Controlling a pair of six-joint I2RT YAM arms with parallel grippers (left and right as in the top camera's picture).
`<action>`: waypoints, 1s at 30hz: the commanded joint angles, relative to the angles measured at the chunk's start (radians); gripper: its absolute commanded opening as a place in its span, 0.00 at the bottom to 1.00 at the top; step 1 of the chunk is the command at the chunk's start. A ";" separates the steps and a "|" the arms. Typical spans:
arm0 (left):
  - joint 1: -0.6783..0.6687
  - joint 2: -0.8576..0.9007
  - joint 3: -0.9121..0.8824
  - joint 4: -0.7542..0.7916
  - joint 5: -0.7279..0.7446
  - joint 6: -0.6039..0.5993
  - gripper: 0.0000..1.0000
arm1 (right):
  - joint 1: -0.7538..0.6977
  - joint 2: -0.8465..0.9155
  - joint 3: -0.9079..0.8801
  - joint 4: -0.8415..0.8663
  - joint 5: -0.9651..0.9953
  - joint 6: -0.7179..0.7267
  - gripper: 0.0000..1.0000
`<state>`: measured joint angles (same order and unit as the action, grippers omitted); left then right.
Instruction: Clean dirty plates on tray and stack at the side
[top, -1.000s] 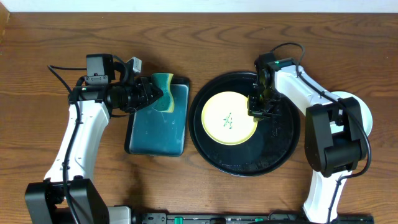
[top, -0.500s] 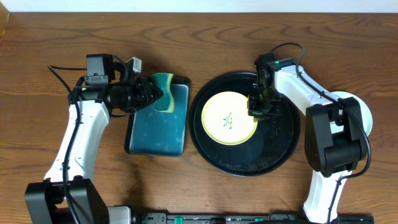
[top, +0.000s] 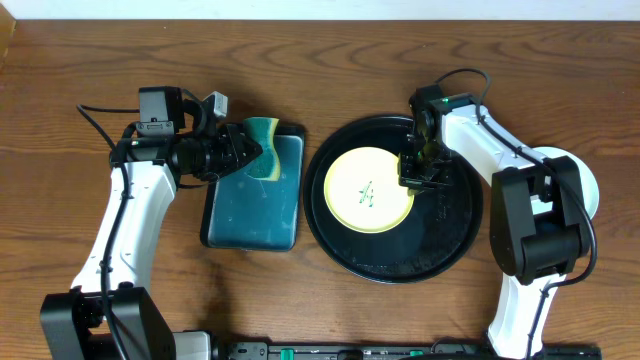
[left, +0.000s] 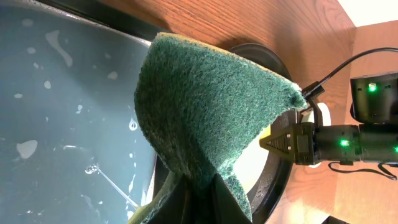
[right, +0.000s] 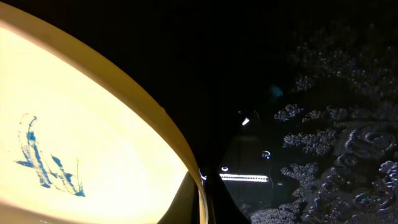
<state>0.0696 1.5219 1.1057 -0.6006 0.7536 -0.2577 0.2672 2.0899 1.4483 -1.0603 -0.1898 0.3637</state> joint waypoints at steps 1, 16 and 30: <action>0.004 -0.014 -0.002 0.004 0.025 0.003 0.07 | -0.002 0.014 -0.005 0.004 0.106 0.032 0.01; 0.004 -0.059 -0.002 0.005 0.050 0.071 0.07 | -0.002 0.014 -0.005 0.002 0.108 0.032 0.01; 0.004 -0.121 -0.002 0.005 0.050 0.108 0.08 | -0.002 0.014 -0.005 0.001 0.108 0.032 0.01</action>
<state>0.0696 1.4174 1.1057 -0.6006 0.7803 -0.1749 0.2680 2.0899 1.4483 -1.0611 -0.1879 0.3641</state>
